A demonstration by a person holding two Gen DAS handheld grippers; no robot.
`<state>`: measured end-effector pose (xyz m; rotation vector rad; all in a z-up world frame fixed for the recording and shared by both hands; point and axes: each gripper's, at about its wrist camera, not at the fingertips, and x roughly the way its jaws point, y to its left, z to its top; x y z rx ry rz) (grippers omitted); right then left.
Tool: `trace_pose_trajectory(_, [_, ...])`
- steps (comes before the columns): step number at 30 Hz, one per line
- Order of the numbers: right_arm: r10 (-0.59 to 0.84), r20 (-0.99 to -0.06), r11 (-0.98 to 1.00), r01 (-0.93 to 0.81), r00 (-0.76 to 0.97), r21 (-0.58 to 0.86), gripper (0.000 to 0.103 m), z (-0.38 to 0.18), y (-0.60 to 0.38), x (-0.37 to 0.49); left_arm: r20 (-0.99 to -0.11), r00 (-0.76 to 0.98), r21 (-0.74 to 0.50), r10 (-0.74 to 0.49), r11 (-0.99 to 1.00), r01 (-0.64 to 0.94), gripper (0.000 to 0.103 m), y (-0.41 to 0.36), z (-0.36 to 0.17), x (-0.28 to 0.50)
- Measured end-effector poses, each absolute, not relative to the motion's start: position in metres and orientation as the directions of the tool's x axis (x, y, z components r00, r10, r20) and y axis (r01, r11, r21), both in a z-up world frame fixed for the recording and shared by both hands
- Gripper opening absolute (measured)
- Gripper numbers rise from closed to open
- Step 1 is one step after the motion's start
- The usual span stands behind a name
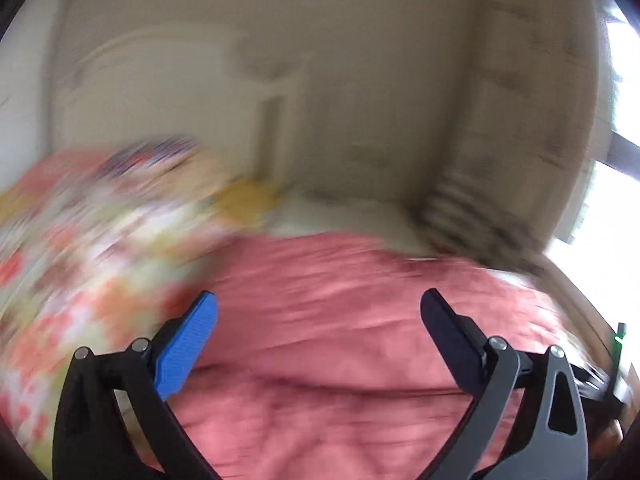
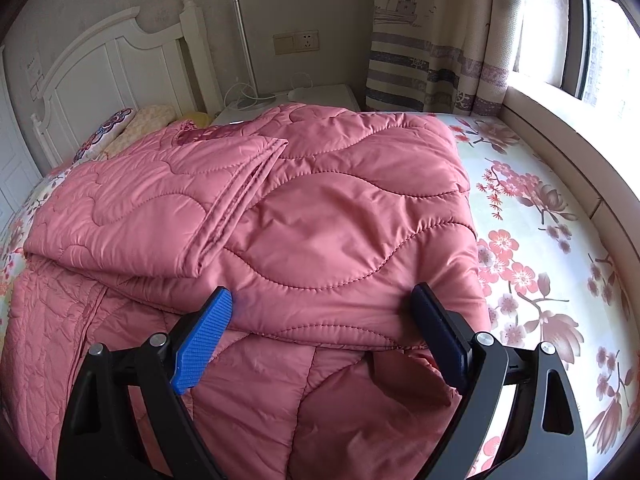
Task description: Fold large clothes
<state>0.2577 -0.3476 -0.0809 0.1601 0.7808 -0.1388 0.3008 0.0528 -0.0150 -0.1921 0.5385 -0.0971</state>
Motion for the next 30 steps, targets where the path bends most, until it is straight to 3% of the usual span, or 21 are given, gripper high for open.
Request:
trace_pose_trajectory(5, [-0.064, -0.699, 0.978, 0.185, 0.712, 0.099, 0.087, -0.078, -0.350, 0.254, -0.630, 0.777, -0.265, -0.004, 0.941, -0.210, 0.099, 0.121, -0.067, 0.309])
trace_pose_trajectory(9, [-0.066, -0.650, 0.966, 0.211, 0.757, 0.147, 0.087, -0.062, -0.352, 0.234, -0.685, 0.728, -0.208, 0.024, 0.951, -0.228, 0.099, 0.121, -0.082, 0.310])
trace_pose_trajectory(13, [0.095, -0.588, 0.935, 0.130, 0.803, 0.329, 0.087, -0.044, -0.349, 0.227, -0.699, 0.712, -0.139, 0.067, 0.964, -0.227, 0.100, 0.105, -0.083, 0.307])
trace_pose_trajectory(16, [0.202, -0.633, 0.928, 0.060, 0.747, 0.367, 0.087, -0.050, -0.330, 0.251, -0.721, 0.690, -0.133, 0.063, 0.965, -0.227, 0.100, 0.101, -0.082, 0.307])
trace_pose_trajectory(20, [0.238, -0.699, 0.903, 0.111, 0.675, 0.415, 0.086, -0.073, -0.322, 0.288, -0.725, 0.689, -0.186, 0.024, 0.956, -0.229, 0.100, 0.109, -0.090, 0.313])
trace_pose_trajectory(22, [0.250, -0.679, 0.887, 0.117, 0.691, 0.446, 0.076, -0.074, -0.321, 0.294, -0.725, 0.688, -0.203, 0.012, 0.952, -0.230, 0.100, 0.113, -0.092, 0.313])
trace_pose_trajectory(24, [0.240, -0.661, 0.887, 0.115, 0.711, 0.446, 0.039, -0.067, -0.320, 0.296, -0.726, 0.687, -0.208, 0.008, 0.950, -0.231, 0.100, 0.114, -0.092, 0.313])
trace_pose_trajectory(26, [0.202, -0.629, 0.898, 0.115, 0.750, 0.425, 0.019, -0.055, -0.319, 0.288, -0.728, 0.685, -0.212, 0.008, 0.948, -0.237, 0.100, 0.115, -0.093, 0.313])
trace_pose_trajectory(30, [0.143, -0.552, 0.931, 0.077, 0.821, 0.356, 0.014, -0.027, -0.315, 0.267, -0.724, 0.690, -0.230, -0.014, 0.948, -0.222, 0.101, 0.116, -0.093, 0.313])
